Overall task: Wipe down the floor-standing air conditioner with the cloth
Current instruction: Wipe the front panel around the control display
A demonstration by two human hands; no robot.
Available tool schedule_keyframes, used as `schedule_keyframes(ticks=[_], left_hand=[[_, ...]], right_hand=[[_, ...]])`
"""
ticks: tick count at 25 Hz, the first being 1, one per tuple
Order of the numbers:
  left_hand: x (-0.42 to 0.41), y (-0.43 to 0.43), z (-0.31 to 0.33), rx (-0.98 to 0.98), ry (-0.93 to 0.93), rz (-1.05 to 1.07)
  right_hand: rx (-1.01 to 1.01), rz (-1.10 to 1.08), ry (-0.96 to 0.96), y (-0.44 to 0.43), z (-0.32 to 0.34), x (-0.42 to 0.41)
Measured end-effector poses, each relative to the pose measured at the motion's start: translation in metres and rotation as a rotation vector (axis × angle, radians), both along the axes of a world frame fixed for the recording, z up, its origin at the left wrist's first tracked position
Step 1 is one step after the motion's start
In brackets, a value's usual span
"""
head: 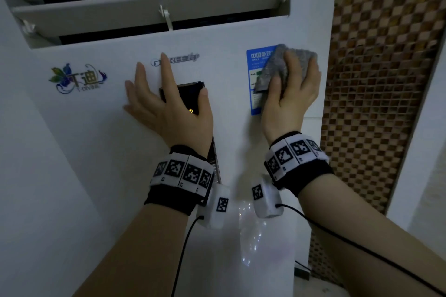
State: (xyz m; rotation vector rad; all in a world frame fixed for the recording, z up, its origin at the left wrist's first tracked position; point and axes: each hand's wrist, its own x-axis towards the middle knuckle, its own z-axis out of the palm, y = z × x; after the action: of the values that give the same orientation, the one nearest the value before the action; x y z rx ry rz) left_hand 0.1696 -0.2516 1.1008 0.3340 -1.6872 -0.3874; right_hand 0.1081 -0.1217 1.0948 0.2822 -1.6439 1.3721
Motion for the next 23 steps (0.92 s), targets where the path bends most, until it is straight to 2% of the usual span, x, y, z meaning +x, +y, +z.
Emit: schedule_keyframes(ticks=[2,3,7,10,11,15,19,23], left_hand=[[-0.003,-0.001,0.008,-0.019,-0.015,0.005],[-0.005,-0.002,0.01,-0.032,-0.04,0.011],[-0.009,-0.005,0.01,-0.049,-0.12,0.052],[-0.009,-0.005,0.008,-0.054,-0.134,0.07],[-0.009,-0.005,0.008,-0.057,-0.133,0.064],[-0.008,-0.005,0.008,-0.054,-0.13,0.054],[-0.007,-0.004,0.008,-0.04,-0.132,0.056],[-0.004,-0.005,0.008,-0.032,-0.103,0.07]], right_hand=[[0.136,0.027,0.072,0.002,-0.001,-0.002],[0.142,0.032,0.083,0.008,0.002,-0.007],[-0.036,0.023,-0.005,0.011,0.019,-0.009],[0.133,0.025,0.077,0.003,0.016,-0.005],[0.132,0.029,0.092,0.006,0.018,-0.007],[-0.094,0.006,-0.019,0.006,0.035,-0.008],[0.123,0.015,0.099,-0.003,0.024,-0.003],[-0.046,0.024,0.027,0.003,0.032,-0.005]])
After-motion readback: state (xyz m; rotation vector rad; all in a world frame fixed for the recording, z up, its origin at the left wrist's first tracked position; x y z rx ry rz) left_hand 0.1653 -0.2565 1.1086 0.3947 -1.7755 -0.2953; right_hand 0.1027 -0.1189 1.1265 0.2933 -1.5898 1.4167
